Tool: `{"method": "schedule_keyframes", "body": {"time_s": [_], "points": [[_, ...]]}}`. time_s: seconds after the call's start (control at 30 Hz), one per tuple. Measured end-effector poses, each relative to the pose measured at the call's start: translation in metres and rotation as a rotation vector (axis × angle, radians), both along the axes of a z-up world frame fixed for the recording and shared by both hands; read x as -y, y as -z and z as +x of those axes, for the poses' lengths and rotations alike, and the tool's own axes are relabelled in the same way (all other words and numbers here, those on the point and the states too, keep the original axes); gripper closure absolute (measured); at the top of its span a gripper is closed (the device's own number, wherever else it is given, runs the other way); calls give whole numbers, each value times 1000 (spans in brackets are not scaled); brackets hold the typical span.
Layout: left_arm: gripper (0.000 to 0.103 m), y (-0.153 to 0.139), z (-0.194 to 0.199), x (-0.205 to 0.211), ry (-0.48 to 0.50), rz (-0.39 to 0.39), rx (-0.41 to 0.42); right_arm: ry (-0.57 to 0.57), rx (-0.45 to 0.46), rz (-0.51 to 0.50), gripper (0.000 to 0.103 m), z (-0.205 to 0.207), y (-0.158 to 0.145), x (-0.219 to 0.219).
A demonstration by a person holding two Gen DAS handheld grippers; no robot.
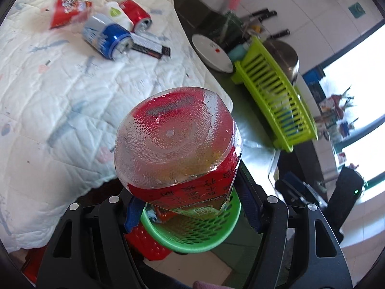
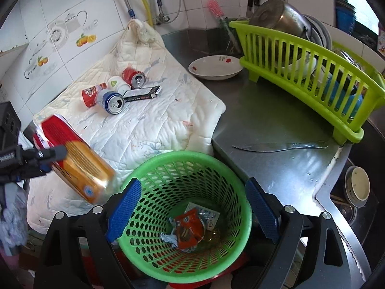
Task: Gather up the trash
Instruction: 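Drop the drink carton into the green basket with the left gripper, then move the right gripper to the blue-and-white can and grasp it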
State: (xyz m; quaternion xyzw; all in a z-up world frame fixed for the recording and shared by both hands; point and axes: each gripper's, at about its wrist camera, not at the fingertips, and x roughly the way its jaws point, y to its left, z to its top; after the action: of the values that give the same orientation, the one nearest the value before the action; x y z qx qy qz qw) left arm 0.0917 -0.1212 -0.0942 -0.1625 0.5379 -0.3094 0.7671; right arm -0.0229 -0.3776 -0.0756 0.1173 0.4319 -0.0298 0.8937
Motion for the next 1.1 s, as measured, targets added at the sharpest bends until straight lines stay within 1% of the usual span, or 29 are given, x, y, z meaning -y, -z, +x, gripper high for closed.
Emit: {"method": "schedule_keyframes", "body": {"time_s": [0.2, 0.3, 0.37, 0.47, 0.53, 0.7, 0.83, 1.1], "points": [[34, 26, -14, 38, 122, 27, -54, 15, 12, 2, 18, -10, -5, 4], [32, 39, -18, 50, 162, 37, -88, 19, 15, 6, 18, -13, -6, 5], [30, 46, -20, 56, 183, 23, -111, 19, 18, 8, 18, -13, -7, 4], [25, 47, -24, 57, 200, 38, -101, 17, 23, 6, 18, -14, -9, 3], [24, 44, -25, 57, 208, 45, -81, 14, 24, 4, 18, -13, -9, 2], [24, 31, -20, 43, 172, 52, -32, -1, 25, 5, 18, -5, -10, -5], [24, 19, -12, 25, 122, 68, 23, -26, 25, 9, 18, 7, -9, -12], [24, 5, 8, -14, 24, 86, 76, -92, 25, 7, 18, 36, -10, -33]]}}
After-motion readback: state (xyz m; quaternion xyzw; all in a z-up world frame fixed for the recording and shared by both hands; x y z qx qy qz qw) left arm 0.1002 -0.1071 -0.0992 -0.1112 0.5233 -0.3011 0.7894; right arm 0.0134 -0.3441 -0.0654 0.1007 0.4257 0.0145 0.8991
